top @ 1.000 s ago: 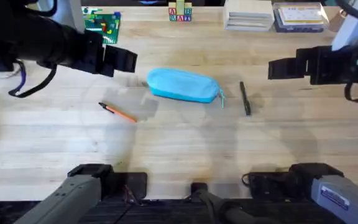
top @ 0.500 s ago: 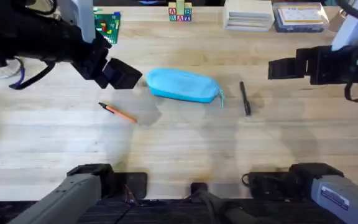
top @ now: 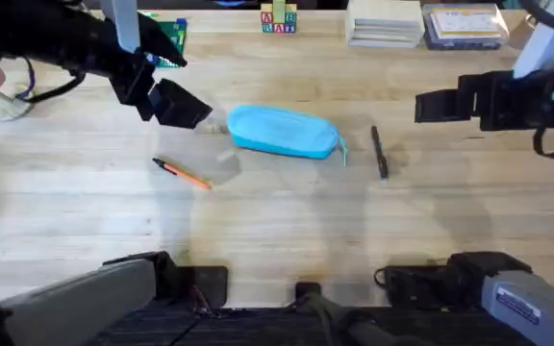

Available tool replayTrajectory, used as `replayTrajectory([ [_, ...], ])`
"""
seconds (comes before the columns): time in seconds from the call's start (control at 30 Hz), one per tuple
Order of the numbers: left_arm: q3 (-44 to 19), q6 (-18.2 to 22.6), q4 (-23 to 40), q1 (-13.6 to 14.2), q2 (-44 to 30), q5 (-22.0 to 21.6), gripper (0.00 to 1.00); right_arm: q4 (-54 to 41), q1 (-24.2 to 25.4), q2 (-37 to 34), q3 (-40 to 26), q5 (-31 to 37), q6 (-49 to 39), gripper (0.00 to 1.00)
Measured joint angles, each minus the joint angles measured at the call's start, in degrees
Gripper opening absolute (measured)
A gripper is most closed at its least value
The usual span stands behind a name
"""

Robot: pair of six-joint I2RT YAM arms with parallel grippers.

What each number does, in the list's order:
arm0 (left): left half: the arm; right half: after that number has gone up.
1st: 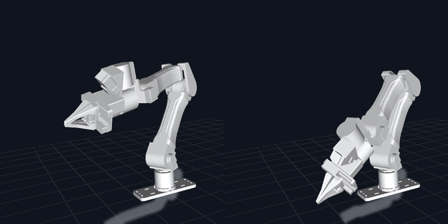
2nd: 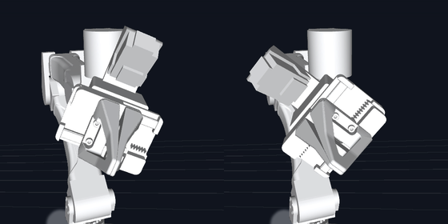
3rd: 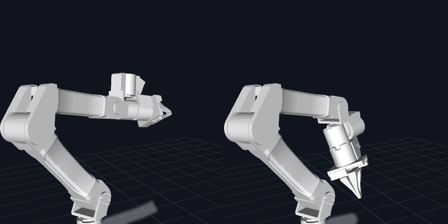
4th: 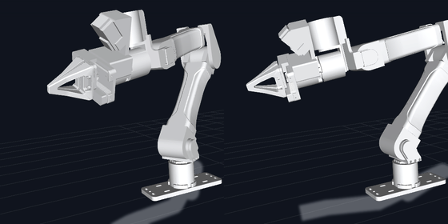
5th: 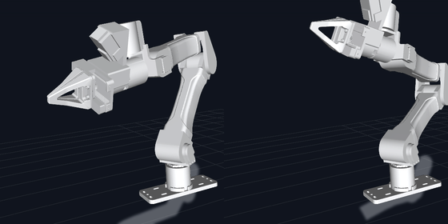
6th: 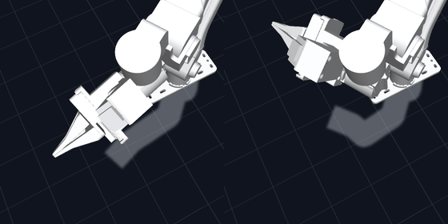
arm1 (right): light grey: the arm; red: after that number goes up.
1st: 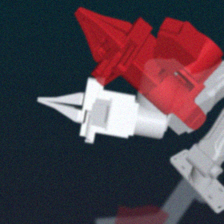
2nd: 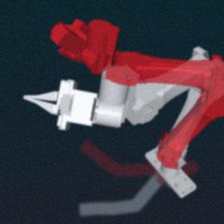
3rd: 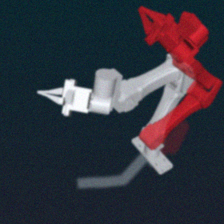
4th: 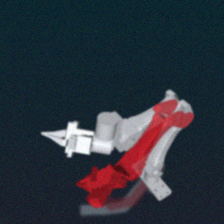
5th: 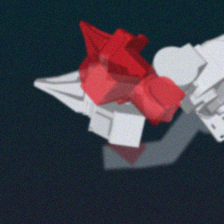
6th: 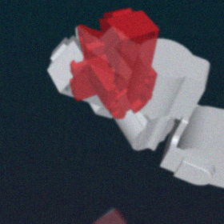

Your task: Unzip the bag, pick up the pens from the table one at a time and place them inside, then zip the bag closed.

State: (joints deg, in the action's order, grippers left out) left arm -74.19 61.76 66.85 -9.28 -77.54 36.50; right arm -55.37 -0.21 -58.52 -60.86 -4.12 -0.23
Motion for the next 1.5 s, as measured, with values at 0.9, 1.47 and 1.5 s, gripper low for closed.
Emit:
replayTrajectory([
  [0.9, -5.14, 16.33, -0.22, -0.03, -10.56, 6.11, 0.994, 0.00, 0.00, 0.01, 0.00, 0.00, -0.02, 0.997],
  [1.47, -5.18, 36.08, 8.29, -0.20, -19.29, 13.61, 0.991, 0.00, 0.00, 0.00, -0.02, -0.02, -0.02, 0.998],
  [1.5, -5.18, 38.31, 8.16, -0.20, -21.02, 14.72, 0.991, 0.00, 0.00, 0.00, -0.02, 0.00, -0.02, 0.998],
])
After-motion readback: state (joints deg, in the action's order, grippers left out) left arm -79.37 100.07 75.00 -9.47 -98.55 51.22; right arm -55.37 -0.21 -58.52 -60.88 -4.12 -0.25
